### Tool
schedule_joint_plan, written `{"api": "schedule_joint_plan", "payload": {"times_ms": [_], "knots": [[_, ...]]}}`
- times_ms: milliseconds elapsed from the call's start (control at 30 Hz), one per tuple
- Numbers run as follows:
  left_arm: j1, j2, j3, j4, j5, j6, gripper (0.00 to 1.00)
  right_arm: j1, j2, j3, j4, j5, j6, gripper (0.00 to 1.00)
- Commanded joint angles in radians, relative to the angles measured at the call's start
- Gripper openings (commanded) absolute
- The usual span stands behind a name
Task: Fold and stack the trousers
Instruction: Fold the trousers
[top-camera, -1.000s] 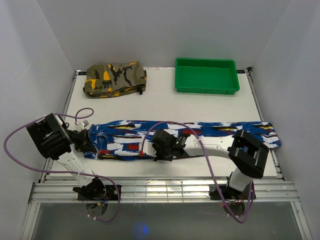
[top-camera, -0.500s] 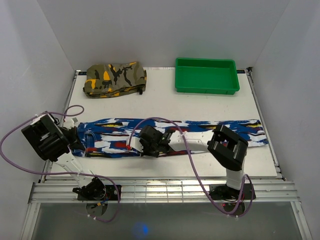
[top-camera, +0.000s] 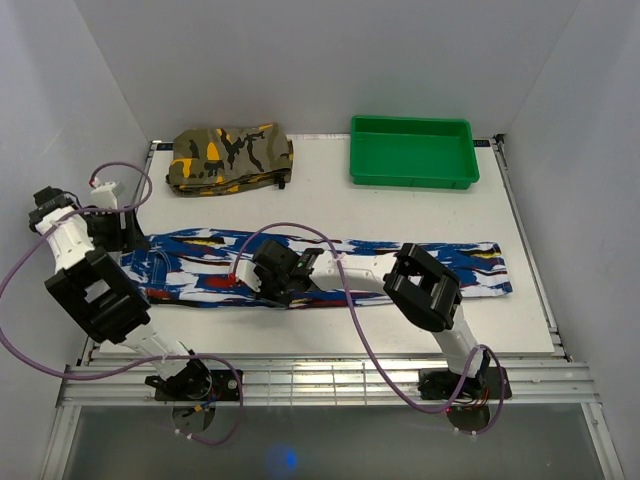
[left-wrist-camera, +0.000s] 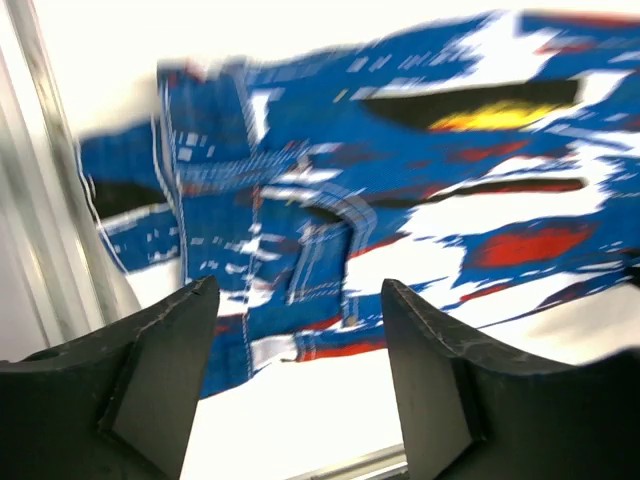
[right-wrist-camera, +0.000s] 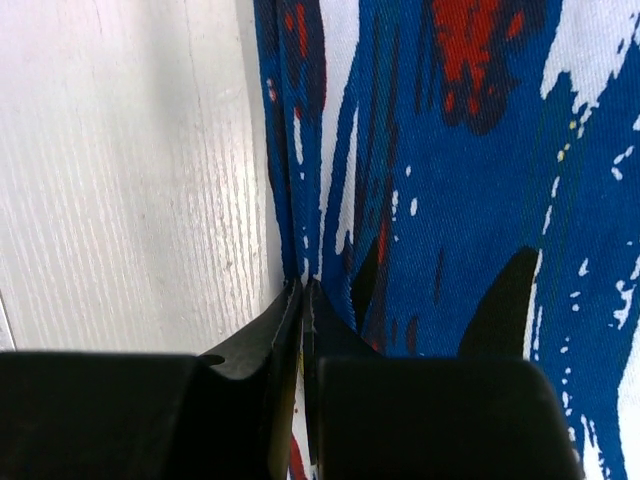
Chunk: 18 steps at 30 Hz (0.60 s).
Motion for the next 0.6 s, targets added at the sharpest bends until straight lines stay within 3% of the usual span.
{"api": "schedule_joint_plan", "payload": {"times_ms": [0,133,300,367,400,500,567], "knots": [[-0.018,-0.074,0.071,-0.039,0.129,-0.032,0.77,0.012,0.094,0.003,-0.083,-0.025,0.056,0.08],[-0.046,-0.123,0.038,-0.065,0.198,-0.051,0.75,0.012,0.099,0.019,-0.073,-0.010,0.067,0.08],[-0.196,-0.187,-0.241,-0.021,0.188,-0.087,0.54,0.011,0.047,0.017,-0.055,-0.005,0.077,0.10],[-0.225,-0.194,-0.385,0.073,0.140,-0.143,0.47,0.005,-0.012,0.003,-0.067,0.001,0.064,0.20],[-0.228,-0.183,-0.419,0.105,0.113,-0.161,0.37,-0.001,-0.042,-0.010,-0.069,-0.002,0.056,0.32],[-0.225,-0.089,-0.459,0.176,0.034,-0.173,0.22,-0.037,-0.184,-0.101,-0.089,-0.014,0.012,0.55],[-0.227,-0.047,-0.464,0.213,0.002,-0.184,0.21,-0.076,-0.293,-0.192,-0.101,-0.022,-0.028,0.61]]}}
